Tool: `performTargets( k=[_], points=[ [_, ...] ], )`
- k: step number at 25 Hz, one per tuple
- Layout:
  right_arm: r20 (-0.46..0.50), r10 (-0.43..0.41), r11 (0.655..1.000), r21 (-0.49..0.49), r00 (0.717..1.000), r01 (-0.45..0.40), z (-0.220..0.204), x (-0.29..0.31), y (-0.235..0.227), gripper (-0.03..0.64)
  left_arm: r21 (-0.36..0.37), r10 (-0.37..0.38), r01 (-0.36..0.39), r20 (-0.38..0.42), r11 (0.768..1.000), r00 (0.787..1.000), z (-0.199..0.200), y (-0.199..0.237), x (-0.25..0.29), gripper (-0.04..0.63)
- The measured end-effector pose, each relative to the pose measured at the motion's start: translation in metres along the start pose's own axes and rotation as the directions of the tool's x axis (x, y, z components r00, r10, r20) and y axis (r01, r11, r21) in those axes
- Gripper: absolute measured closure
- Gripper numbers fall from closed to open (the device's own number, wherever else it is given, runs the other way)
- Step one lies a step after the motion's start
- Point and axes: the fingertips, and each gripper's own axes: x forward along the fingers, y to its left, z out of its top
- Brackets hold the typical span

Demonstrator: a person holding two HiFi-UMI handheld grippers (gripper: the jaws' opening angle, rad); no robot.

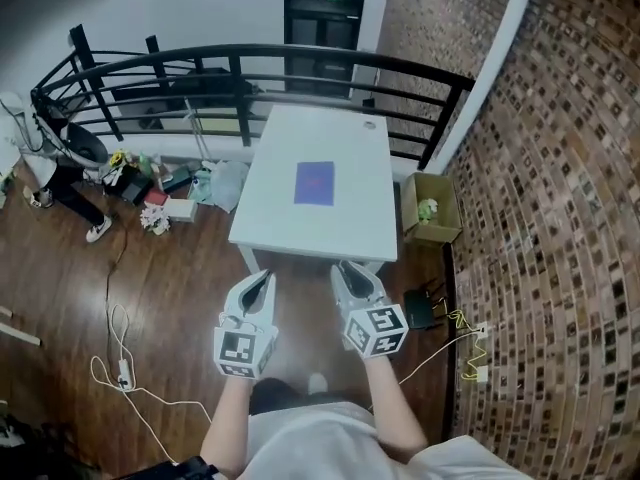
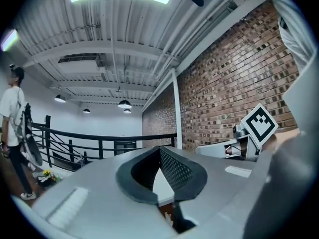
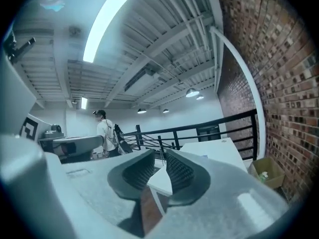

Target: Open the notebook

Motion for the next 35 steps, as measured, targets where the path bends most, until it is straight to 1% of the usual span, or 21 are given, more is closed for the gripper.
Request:
performTargets(
  k=[3, 5, 6, 8, 10, 12, 13, 16, 19, 21, 23, 26, 28, 30, 32, 35],
  points=[
    [-0.041, 0.002, 1.000, 0.017, 0.999, -0.001, -0.008, 0.044, -0.030, 0.561, -0.019, 0.018, -0.018, -0.015, 1.000, 1.000, -0.012, 0.028, 0.046, 0.580],
    [-0.054, -0.011, 0.999, 0.040, 0.998, 0.013, -0.011, 0.076, -0.051, 0.561, -0.026, 0.000, -0.001, -0.025, 1.000, 1.000, -0.024, 0.045, 0.080, 0.580],
    [-0.062, -0.019, 0.998, 0.053, 0.998, 0.023, -0.013, 0.092, -0.063, 0.551, -0.026, -0.018, 0.018, -0.026, 1.000, 1.000, -0.029, 0.053, 0.099, 0.580],
    [-0.085, -0.035, 0.996, 0.073, 0.996, 0.041, -0.016, 0.126, -0.087, 0.489, -0.022, -0.055, 0.054, -0.021, 0.998, 0.998, -0.037, 0.070, 0.137, 0.580],
    [-0.112, -0.044, 0.993, 0.104, 0.993, 0.056, -0.018, 0.160, -0.111, 0.446, -0.010, -0.088, 0.088, -0.019, 0.996, 0.996, -0.042, 0.090, 0.175, 0.580],
    [-0.157, -0.049, 0.988, 0.135, 0.986, 0.070, -0.021, 0.192, -0.133, 0.360, 0.001, -0.127, 0.127, -0.019, 0.992, 0.992, -0.041, 0.107, 0.211, 0.580],
    [-0.182, -0.057, 0.986, 0.141, 0.982, 0.083, -0.024, 0.204, -0.143, 0.338, 0.002, -0.152, 0.152, -0.016, 0.988, 0.988, -0.040, 0.111, 0.225, 0.580],
    [-0.226, -0.099, 0.977, 0.162, 0.969, 0.137, -0.036, 0.228, -0.172, 0.322, -0.003, -0.224, 0.224, -0.012, 0.975, 0.975, -0.051, 0.120, 0.257, 0.580],
    [-0.272, -0.101, 0.973, 0.176, 0.957, 0.152, -0.042, 0.262, -0.208, 0.324, -0.030, -0.261, 0.260, -0.031, 0.965, 0.965, -0.063, 0.136, 0.297, 0.580],
    [-0.331, -0.090, 0.969, 0.189, 0.939, 0.160, -0.056, 0.273, -0.231, 0.326, -0.051, -0.280, 0.277, -0.057, 0.959, 0.958, -0.074, 0.140, 0.310, 0.580],
    [-0.381, -0.066, 0.965, 0.210, 0.922, 0.156, -0.069, 0.284, -0.253, 0.327, -0.065, -0.278, 0.273, -0.077, 0.960, 0.958, -0.086, 0.145, 0.321, 0.580],
    [-0.456, 0.003, 0.969, 0.221, 0.890, 0.110, -0.083, 0.309, -0.286, 0.327, -0.090, -0.269, 0.261, -0.094, 0.961, 0.958, -0.104, 0.156, 0.344, 0.580],
    [-0.514, 0.065, 0.974, 0.220, 0.855, 0.059, -0.095, 0.327, -0.305, 0.328, -0.098, -0.268, 0.258, -0.117, 0.961, 0.956, -0.119, 0.160, 0.361, 0.580],
    [-0.569, 0.136, 0.969, 0.248, 0.811, 0.012, -0.110, 0.342, -0.317, 0.328, -0.103, -0.264, 0.250, -0.157, 0.963, 0.952, -0.135, 0.163, 0.371, 0.580],
    [-0.598, 0.217, 0.949, 0.314, 0.771, -0.023, -0.121, 0.359, -0.323, 0.328, -0.111, -0.265, 0.247, -0.193, 0.963, 0.945, -0.149, 0.163, 0.380, 0.580],
    [-0.619, 0.298, 0.916, 0.399, 0.727, -0.036, -0.133, 0.387, -0.335, 0.338, -0.131, -0.276, 0.251, -0.231, 0.959, 0.933, -0.165, 0.160, 0.396, 0.580]
  ],
)
